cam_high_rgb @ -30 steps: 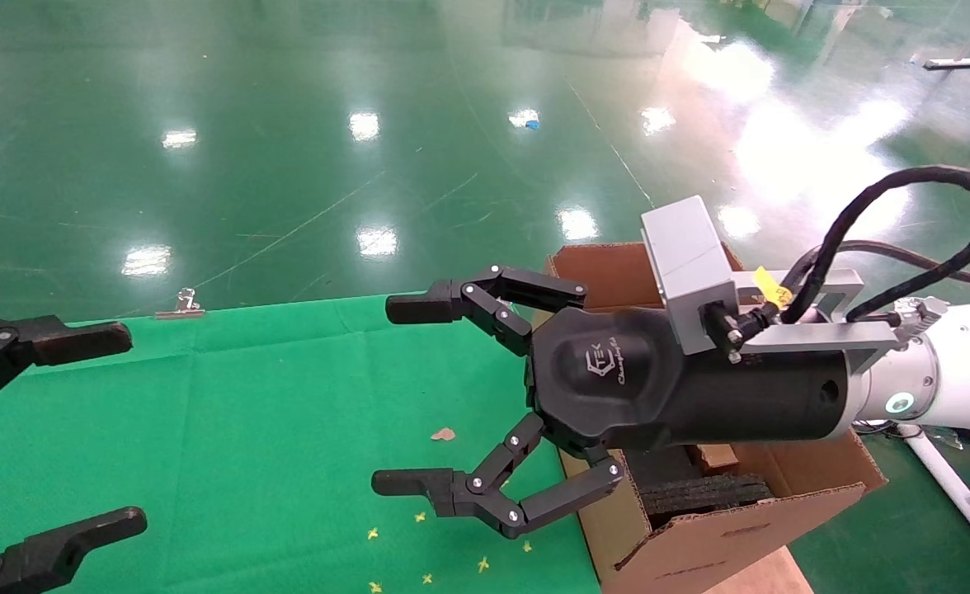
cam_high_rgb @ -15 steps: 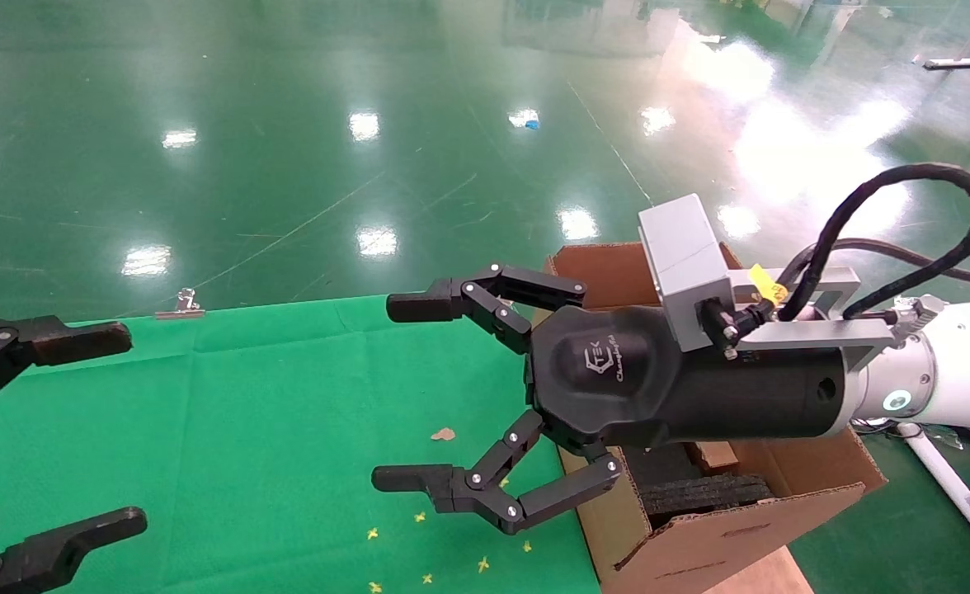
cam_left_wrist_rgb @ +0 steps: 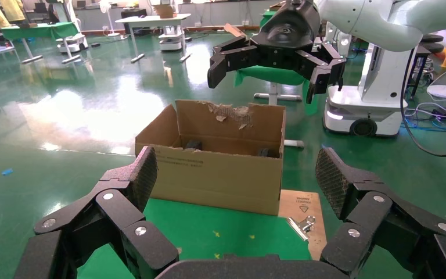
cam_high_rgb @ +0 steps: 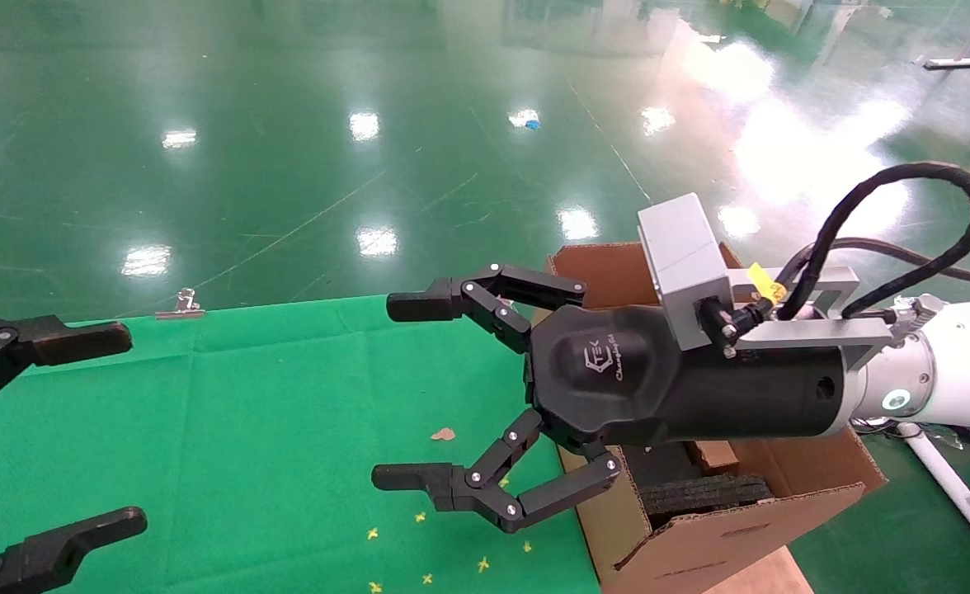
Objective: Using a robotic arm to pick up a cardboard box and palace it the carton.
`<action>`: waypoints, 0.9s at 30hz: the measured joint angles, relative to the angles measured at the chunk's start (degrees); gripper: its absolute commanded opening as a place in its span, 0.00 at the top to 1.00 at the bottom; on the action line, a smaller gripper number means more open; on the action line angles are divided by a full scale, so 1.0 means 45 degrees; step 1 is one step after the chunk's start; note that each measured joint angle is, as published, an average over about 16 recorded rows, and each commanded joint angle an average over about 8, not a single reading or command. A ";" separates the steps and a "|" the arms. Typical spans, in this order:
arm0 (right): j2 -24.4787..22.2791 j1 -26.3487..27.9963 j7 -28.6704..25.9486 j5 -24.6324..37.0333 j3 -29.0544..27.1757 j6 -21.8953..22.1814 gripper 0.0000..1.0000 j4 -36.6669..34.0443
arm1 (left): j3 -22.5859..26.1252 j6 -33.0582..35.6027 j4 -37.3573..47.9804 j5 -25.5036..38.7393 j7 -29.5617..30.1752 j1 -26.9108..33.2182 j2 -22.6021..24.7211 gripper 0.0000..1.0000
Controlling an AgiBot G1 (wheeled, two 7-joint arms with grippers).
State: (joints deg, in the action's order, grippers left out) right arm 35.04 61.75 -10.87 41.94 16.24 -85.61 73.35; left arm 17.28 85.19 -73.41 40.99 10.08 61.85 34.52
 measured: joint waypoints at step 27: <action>0.0000 0.0015 -0.0001 0.0010 0.0014 0.0008 0.00 -0.0014 | 0.0000 0.0000 0.0000 0.0001 0.0000 0.0000 0.0000 0.00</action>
State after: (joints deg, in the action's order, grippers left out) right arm 35.04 61.82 -10.88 41.99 16.30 -85.57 73.29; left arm 17.28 85.19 -73.41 40.99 10.08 61.85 34.52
